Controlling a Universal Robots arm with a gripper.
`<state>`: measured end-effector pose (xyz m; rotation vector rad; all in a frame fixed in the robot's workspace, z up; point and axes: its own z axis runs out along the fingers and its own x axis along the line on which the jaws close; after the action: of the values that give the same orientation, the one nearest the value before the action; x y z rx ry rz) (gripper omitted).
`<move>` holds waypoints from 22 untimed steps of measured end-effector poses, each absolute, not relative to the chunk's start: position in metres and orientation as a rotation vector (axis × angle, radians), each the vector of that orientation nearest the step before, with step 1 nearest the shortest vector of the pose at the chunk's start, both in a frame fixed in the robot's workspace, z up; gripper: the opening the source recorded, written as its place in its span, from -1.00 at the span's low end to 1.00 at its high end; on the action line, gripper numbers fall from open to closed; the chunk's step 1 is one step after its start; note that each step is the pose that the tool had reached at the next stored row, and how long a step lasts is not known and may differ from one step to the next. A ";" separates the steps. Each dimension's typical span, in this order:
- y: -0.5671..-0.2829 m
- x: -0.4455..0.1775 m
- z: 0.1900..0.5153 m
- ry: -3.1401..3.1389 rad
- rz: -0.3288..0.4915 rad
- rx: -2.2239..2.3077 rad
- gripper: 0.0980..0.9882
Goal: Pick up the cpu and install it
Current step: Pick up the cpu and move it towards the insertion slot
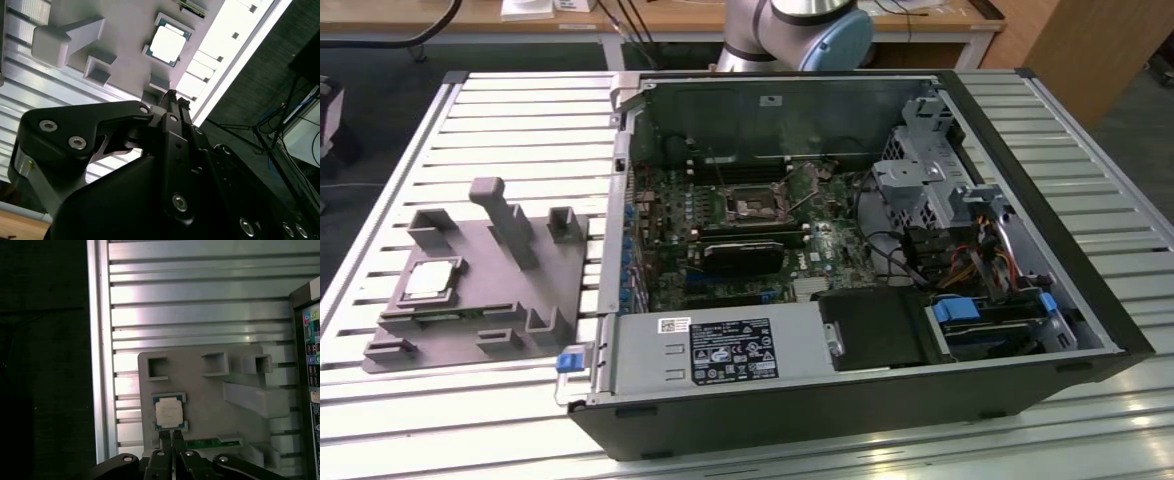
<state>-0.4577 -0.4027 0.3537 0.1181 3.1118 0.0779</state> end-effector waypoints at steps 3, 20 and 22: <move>-0.403 -0.458 0.351 3.112 0.078 0.118 -0.70; -0.403 -0.458 0.334 3.112 0.078 0.118 0.40; -0.403 -0.458 0.332 3.112 0.078 0.118 0.40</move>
<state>-0.4577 -0.4027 0.3321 0.1181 3.1119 0.0778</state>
